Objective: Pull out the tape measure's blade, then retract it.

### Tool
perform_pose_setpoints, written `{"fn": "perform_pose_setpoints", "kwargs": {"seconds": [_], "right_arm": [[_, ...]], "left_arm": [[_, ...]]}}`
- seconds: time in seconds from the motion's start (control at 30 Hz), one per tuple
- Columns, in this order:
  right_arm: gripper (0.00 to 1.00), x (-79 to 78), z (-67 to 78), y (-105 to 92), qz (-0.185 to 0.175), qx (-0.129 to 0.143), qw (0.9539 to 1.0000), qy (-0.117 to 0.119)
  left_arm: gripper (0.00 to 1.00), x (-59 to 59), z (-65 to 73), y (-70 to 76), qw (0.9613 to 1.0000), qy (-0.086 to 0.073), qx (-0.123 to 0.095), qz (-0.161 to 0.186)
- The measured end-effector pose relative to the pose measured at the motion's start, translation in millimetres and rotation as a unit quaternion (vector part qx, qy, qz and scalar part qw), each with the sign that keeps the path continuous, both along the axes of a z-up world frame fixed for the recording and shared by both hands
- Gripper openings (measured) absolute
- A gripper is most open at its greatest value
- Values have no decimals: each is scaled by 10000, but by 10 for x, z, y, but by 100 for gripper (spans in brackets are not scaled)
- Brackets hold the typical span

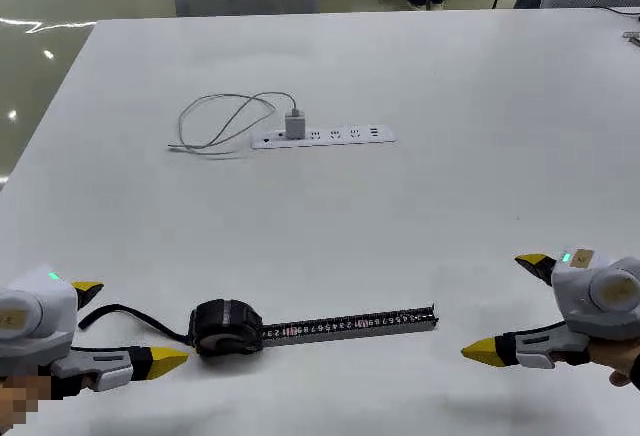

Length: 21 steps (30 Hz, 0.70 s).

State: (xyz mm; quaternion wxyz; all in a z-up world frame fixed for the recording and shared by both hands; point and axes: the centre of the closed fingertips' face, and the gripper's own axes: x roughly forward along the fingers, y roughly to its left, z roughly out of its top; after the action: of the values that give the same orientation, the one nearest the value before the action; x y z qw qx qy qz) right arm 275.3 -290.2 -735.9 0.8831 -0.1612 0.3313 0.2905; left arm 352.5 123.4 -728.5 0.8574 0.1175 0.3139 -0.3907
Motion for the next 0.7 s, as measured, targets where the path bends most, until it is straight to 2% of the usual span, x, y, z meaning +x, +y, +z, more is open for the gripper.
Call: {"fn": "perform_pose_setpoints", "kwargs": {"seconds": [0.2, 0.3, 0.37, 0.57, 0.7], "right_arm": [[99, -171, -6, 46, -56, 123, 9999, 70], [99, -243, -46, 41, -77, 88, 9999, 81], [99, -300, -19, 58, -108, 108, 9999, 59], [99, -393, -1, -75, -231, 45, 9997, -56], [99, -527, -13, -139, -307, 75, 9995, -1]], "left_arm": [[99, -101, 31, 79, 9996, -67, -217, 143], [99, -171, 18, 145, 9998, -146, -99, 123], [99, -226, -13, 205, 9998, -164, 23, 110], [99, -350, -33, 334, 9996, -160, 2, 250], [99, -439, -63, 378, 9993, -169, 44, 337]]}}
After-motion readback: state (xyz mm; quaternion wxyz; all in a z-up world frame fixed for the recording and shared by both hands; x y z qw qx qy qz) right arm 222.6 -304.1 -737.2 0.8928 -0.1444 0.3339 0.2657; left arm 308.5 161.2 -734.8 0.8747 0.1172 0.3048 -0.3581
